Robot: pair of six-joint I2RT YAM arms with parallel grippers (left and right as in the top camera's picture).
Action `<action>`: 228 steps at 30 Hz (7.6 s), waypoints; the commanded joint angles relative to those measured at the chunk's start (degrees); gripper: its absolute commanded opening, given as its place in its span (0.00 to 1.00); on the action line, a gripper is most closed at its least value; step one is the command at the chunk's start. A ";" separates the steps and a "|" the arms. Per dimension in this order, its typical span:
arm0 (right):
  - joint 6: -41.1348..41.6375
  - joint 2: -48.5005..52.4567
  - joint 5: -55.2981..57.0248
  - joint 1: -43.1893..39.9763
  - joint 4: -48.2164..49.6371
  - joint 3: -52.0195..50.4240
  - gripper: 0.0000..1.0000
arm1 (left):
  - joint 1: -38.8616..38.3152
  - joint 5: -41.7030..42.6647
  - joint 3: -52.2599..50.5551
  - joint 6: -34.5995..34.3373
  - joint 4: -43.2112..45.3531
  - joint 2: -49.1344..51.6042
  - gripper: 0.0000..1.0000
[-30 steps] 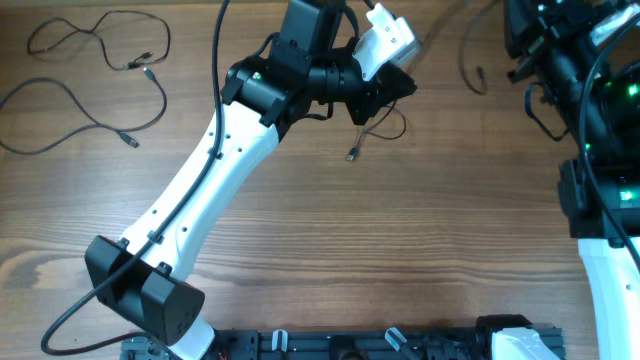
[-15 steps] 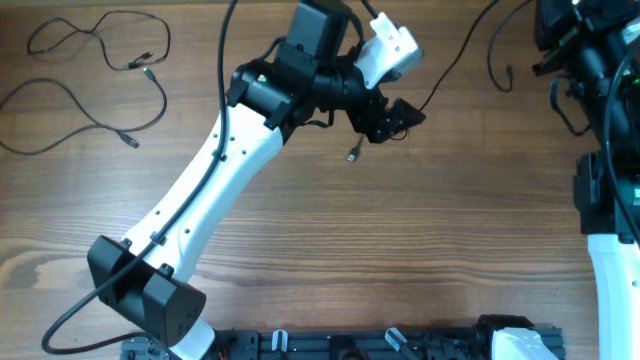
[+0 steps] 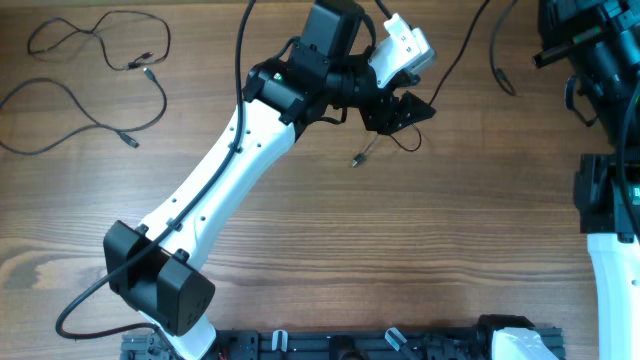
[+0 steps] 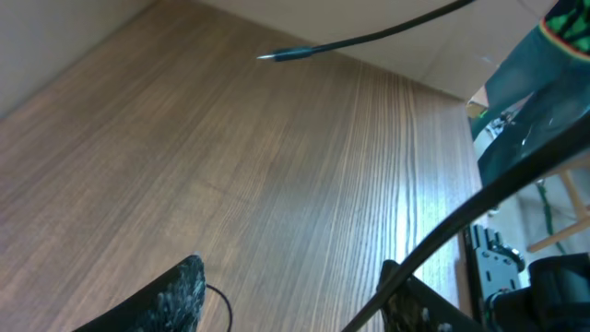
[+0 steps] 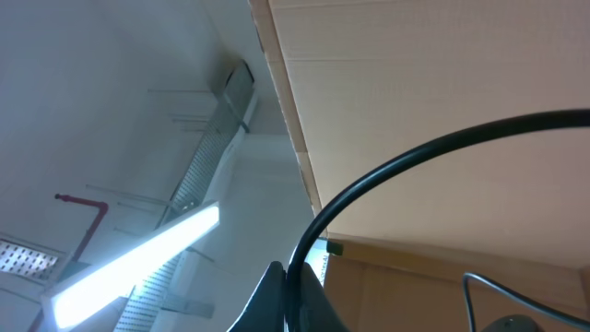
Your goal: Untangle cables
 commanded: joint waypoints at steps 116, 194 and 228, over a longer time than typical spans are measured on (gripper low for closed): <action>-41.40 14.12 22.53 -7.50 -66.99 0.22 0.80 | 93.61 -50.99 0.20 -54.86 -22.34 6.62 0.25; -41.18 18.71 22.08 -4.81 -65.42 0.22 0.80 | 79.54 -70.69 17.03 -34.12 -5.79 4.76 0.04; -41.33 19.26 22.03 -2.75 -63.49 0.22 0.80 | 57.44 -44.94 -21.92 -69.37 -26.56 9.35 0.11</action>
